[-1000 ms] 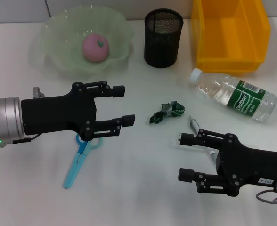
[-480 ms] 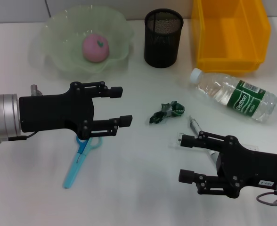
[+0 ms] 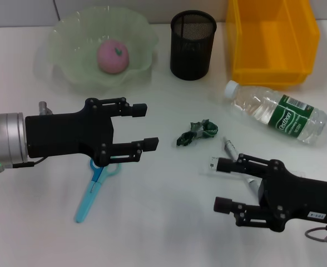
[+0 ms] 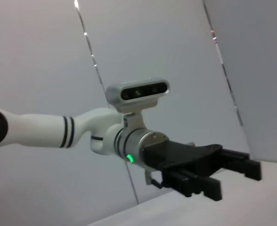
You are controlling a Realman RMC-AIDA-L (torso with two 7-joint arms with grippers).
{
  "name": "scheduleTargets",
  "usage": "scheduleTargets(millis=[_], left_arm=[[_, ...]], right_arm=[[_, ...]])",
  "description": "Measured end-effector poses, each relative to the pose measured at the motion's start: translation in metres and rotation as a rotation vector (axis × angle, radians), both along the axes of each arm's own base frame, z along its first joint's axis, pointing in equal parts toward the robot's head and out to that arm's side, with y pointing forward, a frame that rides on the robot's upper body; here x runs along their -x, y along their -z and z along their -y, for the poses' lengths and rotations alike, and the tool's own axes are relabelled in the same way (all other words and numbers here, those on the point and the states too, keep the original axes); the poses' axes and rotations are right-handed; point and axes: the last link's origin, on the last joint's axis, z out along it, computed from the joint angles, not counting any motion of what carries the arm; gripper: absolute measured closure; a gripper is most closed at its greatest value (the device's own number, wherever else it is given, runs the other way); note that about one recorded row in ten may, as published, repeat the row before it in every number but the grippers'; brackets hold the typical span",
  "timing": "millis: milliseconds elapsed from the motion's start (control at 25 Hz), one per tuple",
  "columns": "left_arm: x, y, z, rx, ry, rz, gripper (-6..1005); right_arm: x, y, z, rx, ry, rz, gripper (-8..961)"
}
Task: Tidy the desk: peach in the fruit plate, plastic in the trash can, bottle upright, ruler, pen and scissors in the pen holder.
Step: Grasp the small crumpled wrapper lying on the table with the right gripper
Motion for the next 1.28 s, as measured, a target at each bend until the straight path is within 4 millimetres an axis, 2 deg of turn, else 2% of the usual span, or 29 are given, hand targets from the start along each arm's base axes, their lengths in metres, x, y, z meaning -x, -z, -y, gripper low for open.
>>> scheduleTargets(millis=[160,320,440,480,520,560,600,760,800,880,920,960,1000,1080,1160,1280], left_arm=[[0.000,0.000,0.000,-0.001,0.001,0.000,303],[0.000,0.000,-0.001,-0.001,0.001,0.000,304],[0.000,0.000,-0.001,-0.003,-0.001,-0.001,303],[0.000,0.000,-0.001,-0.004,-0.002,-0.002,303],[0.000,0.000,-0.001,-0.004,-0.002,-0.002,303],[0.000,0.000,-0.001,-0.004,-0.002,-0.002,303],[0.000,0.000,-0.001,-0.004,-0.001,-0.002,302],[-0.002,0.001,-0.002,-0.005,0.003,-0.001,302],[-0.002,0.001,-0.002,-0.005,0.003,-0.001,303],[-0.002,0.001,-0.003,-0.007,0.005,-0.002,303],[-0.003,0.000,-0.003,-0.008,0.006,-0.003,303],[-0.003,0.000,-0.003,-0.009,0.008,-0.003,304],[-0.003,0.000,-0.004,-0.010,0.008,-0.003,304],[-0.004,0.000,-0.004,-0.010,0.010,-0.003,304],[-0.004,0.000,-0.004,-0.010,0.010,-0.003,304],[-0.007,0.002,-0.005,-0.005,0.022,-0.005,304]], right_arm=[[-0.004,-0.008,-0.004,-0.018,0.034,-0.001,175],[-0.009,-0.025,-0.011,-0.038,0.078,0.006,175],[-0.010,-0.042,-0.017,-0.038,0.091,0.018,175],[-0.012,-0.057,-0.023,-0.036,0.122,0.040,175],[-0.012,-0.057,-0.023,-0.036,0.122,0.040,175],[-0.012,-0.072,-0.033,-0.024,0.168,0.075,175],[-0.012,-0.072,-0.033,-0.024,0.168,0.075,175],[-0.006,-0.109,-0.058,-0.007,0.283,0.216,175],[-0.006,-0.109,-0.058,-0.007,0.283,0.216,175],[0.004,-0.125,-0.074,0.024,0.335,0.350,175],[0.004,-0.125,-0.074,0.024,0.335,0.350,175],[0.016,-0.131,-0.085,0.069,0.357,0.460,175],[0.016,-0.131,-0.085,0.069,0.357,0.460,175],[0.035,-0.130,-0.102,0.129,0.368,0.612,175],[0.040,-0.128,-0.106,0.146,0.367,0.651,175],[0.059,-0.119,-0.126,0.169,0.348,0.766,175]])
